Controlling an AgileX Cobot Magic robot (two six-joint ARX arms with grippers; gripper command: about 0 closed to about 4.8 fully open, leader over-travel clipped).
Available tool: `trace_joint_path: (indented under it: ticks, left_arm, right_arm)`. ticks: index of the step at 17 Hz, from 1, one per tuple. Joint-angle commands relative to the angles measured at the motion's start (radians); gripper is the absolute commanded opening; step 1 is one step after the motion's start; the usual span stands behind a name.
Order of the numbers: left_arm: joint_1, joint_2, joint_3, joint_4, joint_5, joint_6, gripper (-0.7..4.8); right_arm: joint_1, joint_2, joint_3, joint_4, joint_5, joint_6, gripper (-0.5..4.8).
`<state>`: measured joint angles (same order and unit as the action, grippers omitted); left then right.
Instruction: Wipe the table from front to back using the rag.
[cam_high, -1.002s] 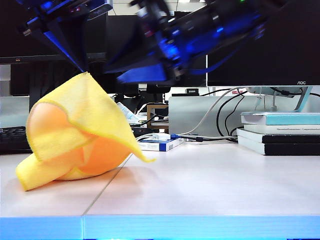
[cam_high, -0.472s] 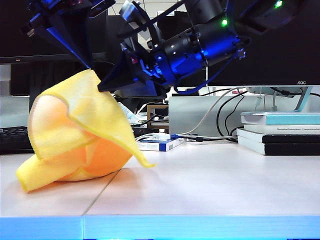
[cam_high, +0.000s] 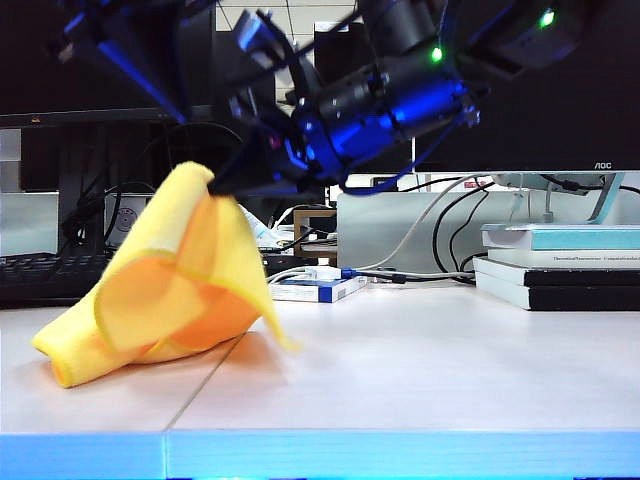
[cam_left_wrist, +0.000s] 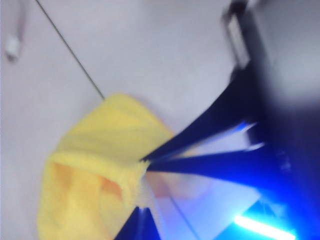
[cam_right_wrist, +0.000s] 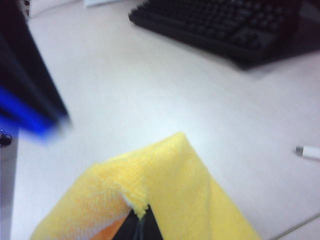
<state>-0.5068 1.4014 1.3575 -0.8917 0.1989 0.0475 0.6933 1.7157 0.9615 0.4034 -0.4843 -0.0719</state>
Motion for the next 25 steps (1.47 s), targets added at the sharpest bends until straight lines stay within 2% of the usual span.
trace_joint_path:
  ticks: [1, 2, 3, 4, 5, 8, 12, 13, 14, 15, 16, 20, 24, 25]
  left_arm:
    - [0.000, -0.006, 0.045, 0.009, -0.005, -0.002, -0.06]
    - [0.000, -0.006, 0.056, 0.009, -0.023, -0.002, -0.06]
    - [0.000, -0.006, 0.064, 0.009, -0.046, -0.002, -0.05]
    - [0.000, -0.006, 0.064, 0.010, -0.068, -0.002, -0.05]
    - [0.000, -0.006, 0.064, 0.004, -0.085, -0.003, -0.06]
    - [0.000, -0.008, 0.063, -0.011, -0.091, -0.002, -0.06]
    - [0.000, -0.014, 0.063, -0.008, -0.113, -0.001, -0.06]
    - [0.000, -0.019, 0.063, -0.004, -0.121, 0.001, -0.06]
    - [0.000, -0.023, 0.063, 0.003, -0.125, 0.000, -0.06]
    - [0.000, -0.033, 0.063, 0.011, -0.134, 0.001, -0.06]
    - [0.000, -0.048, 0.063, 0.021, -0.137, 0.001, -0.06]
    - [0.000, -0.156, 0.063, 0.076, -0.214, 0.001, -0.06]
    - [0.000, -0.326, 0.062, 0.094, -0.248, 0.001, -0.06]
    - [0.000, -0.389, 0.060, 0.083, -0.248, 0.000, -0.06]
  right_arm:
    - [0.003, 0.005, 0.003, -0.011, 0.014, 0.000, -0.05]
    - [0.003, 0.005, 0.003, -0.009, 0.014, 0.000, 0.02]
    - [0.003, 0.003, 0.003, 0.000, 0.014, 0.001, 0.75]
    - [0.002, 0.000, 0.004, 0.015, 0.015, 0.013, 2.46]
    - [0.002, -0.004, 0.004, 0.026, 0.015, 0.022, 3.06]
    - [0.003, -0.039, 0.004, -0.004, 0.013, 0.024, 3.06]
    - [0.002, -0.131, 0.004, -0.063, 0.015, 0.023, 3.05]
    - [0.002, -0.162, 0.004, -0.065, 0.015, 0.024, 2.86]
    - [0.002, -0.187, 0.004, -0.067, 0.016, 0.024, 2.19]
    - [0.002, -0.217, 0.004, -0.067, 0.019, 0.023, 0.96]
    - [0.000, -0.247, 0.004, -0.067, 0.037, 0.024, 0.02]
    - [-0.013, -0.425, 0.004, -0.103, 0.200, 0.028, -0.03]
    - [-0.036, -0.650, 0.003, -0.240, 0.314, 0.027, -0.03]
    - [-0.036, -0.723, 0.003, -0.312, 0.378, 0.027, -0.03]
